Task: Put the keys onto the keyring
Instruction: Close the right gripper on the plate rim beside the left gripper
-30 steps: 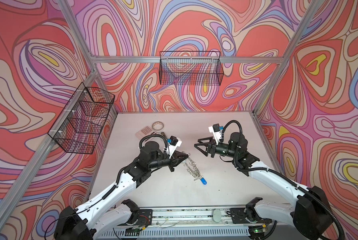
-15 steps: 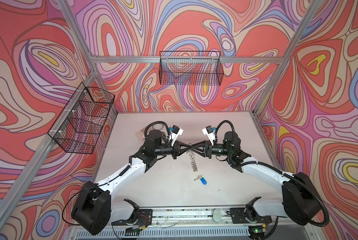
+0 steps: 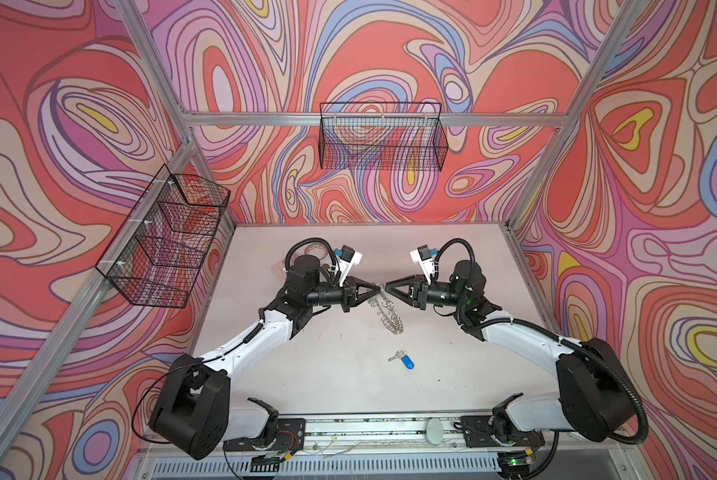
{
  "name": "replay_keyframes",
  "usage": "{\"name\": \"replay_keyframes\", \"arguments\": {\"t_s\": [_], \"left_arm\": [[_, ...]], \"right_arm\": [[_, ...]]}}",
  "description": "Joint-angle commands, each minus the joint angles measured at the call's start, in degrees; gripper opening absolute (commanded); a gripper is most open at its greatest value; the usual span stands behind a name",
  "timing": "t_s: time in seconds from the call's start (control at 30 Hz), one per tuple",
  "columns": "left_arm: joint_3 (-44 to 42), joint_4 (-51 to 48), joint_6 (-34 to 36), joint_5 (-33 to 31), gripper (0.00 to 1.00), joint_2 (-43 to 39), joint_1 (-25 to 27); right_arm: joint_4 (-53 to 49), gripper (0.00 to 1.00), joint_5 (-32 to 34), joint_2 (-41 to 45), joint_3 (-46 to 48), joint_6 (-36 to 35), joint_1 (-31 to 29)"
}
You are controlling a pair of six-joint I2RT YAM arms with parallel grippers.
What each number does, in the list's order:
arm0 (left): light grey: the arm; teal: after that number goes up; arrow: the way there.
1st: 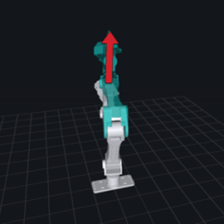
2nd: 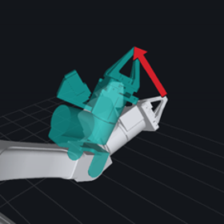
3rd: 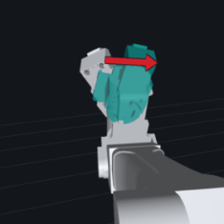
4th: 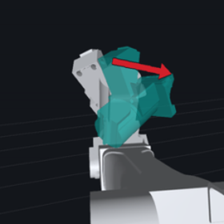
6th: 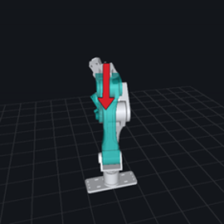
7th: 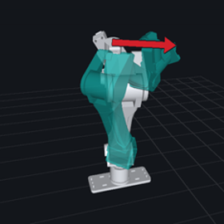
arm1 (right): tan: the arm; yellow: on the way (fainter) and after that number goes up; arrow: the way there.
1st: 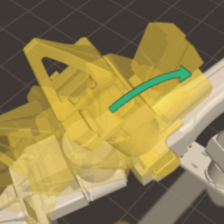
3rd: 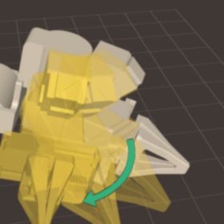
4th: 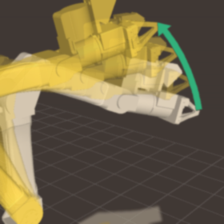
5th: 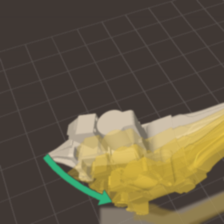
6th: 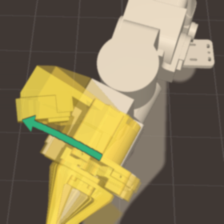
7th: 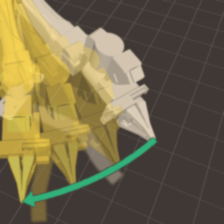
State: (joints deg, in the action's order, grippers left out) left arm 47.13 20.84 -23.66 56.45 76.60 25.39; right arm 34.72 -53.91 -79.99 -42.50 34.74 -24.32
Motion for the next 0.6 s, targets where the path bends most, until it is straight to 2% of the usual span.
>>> {"name": "replay_keyframes", "arguments": {"t_s": [0.0,0.2,0.57], "left_arm": [[1.3,3.0,-0.3,2.0,0.00,-0.3,-0.3],[1.2,2.7,-0.4,2.2,0.00,-0.3,-0.3],[1.3,4.5,-2.3,2.7,0.00,0.9,-0.3]], "right_arm": [[2.6,0.29,-1.0,-0.4,-0.3,1.5,0.2],[2.7,0.32,-1.4,-0.4,-0.5,1.7,0.2],[3.9,0.25,-2.0,-0.9,-0.3,2.7,-0.3]]}}
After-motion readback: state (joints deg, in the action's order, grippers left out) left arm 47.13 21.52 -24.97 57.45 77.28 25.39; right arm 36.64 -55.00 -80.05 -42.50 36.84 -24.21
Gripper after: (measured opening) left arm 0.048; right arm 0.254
